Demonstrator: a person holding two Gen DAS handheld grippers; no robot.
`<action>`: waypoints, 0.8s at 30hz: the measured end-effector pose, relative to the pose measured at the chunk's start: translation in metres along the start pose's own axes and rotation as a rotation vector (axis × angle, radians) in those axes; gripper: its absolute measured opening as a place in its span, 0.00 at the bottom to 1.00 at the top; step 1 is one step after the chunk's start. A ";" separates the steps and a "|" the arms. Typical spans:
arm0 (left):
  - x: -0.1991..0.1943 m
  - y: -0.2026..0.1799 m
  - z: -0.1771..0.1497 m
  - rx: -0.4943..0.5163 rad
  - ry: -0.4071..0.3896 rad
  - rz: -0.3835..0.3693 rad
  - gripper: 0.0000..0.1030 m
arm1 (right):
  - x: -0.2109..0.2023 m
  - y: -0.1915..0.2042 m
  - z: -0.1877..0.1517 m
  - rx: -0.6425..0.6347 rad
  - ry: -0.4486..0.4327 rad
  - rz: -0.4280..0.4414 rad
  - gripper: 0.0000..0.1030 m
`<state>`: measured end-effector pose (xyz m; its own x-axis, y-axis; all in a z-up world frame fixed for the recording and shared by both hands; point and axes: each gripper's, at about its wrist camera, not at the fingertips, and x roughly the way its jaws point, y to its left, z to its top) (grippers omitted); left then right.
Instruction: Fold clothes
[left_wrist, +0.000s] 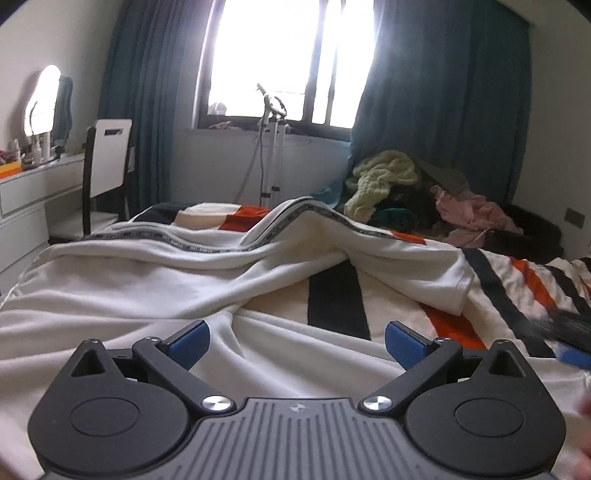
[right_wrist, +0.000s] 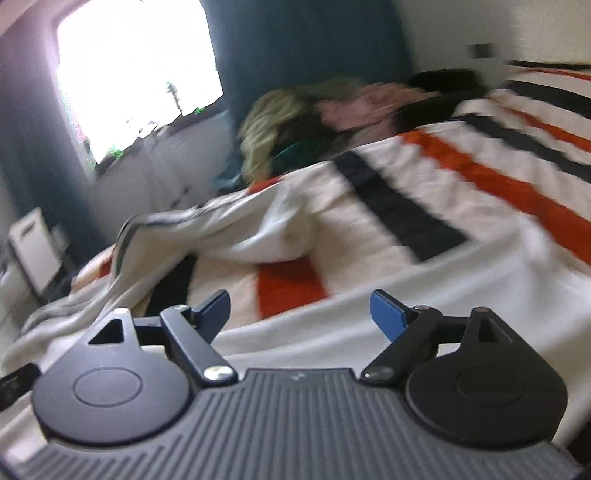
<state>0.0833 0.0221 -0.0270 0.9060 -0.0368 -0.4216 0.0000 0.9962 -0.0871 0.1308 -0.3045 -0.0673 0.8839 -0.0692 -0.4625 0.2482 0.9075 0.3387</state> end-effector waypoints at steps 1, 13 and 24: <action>-0.001 0.003 -0.001 0.009 -0.013 -0.002 0.99 | 0.017 0.007 0.003 -0.002 0.015 0.015 0.81; 0.047 0.042 -0.013 -0.108 -0.031 -0.005 0.99 | 0.213 0.013 0.019 0.273 0.061 -0.046 0.82; 0.077 0.047 -0.019 -0.158 0.055 -0.031 0.99 | 0.213 0.010 0.059 0.269 -0.053 -0.264 0.08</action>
<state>0.1455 0.0650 -0.0807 0.8821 -0.0755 -0.4650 -0.0434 0.9699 -0.2397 0.3447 -0.3349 -0.1144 0.7930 -0.3138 -0.5222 0.5592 0.7151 0.4194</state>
